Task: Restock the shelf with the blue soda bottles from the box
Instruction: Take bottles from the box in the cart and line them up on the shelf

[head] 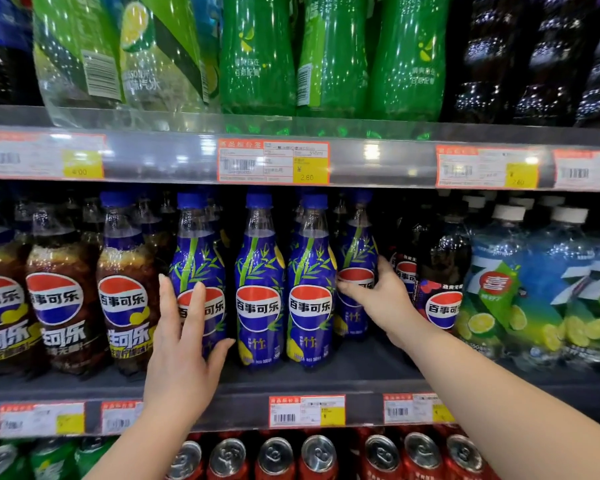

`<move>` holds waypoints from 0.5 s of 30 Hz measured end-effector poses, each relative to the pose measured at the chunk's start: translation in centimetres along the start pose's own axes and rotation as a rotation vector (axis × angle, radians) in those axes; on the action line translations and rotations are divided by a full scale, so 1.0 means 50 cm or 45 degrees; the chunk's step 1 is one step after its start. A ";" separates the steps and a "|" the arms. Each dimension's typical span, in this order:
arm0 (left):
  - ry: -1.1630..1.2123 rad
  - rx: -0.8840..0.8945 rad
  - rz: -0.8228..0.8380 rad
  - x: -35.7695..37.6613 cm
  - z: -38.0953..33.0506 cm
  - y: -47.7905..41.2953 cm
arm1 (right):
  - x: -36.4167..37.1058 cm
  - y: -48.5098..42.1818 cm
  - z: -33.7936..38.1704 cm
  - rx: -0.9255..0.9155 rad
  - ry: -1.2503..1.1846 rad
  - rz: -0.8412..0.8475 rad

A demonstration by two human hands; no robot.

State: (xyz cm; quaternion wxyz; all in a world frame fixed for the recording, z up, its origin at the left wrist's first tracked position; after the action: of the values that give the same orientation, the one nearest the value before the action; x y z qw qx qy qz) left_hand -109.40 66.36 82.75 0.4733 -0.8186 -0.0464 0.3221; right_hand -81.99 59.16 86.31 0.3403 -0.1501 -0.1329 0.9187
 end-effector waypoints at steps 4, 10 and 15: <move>-0.017 -0.041 0.016 -0.001 0.001 0.001 | -0.008 0.040 0.009 0.015 -0.152 0.141; -0.006 -0.039 0.038 0.000 0.003 0.001 | -0.017 0.066 0.008 0.048 -0.144 0.207; 0.045 -0.088 0.044 -0.003 0.010 0.001 | -0.018 0.066 0.005 0.056 -0.153 0.249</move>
State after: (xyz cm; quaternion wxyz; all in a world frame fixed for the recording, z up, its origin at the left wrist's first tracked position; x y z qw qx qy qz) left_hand -109.82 66.64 82.64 0.4398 -0.8408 -0.0352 0.3138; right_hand -83.36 56.14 85.55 0.2438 -0.0997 -0.1175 0.9575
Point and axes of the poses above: each hand's wrist, its own y-axis away from the middle knuckle, its own x-axis out of the palm, z = x × y, the point moved 6 cm from there along -y, towards the middle knuckle
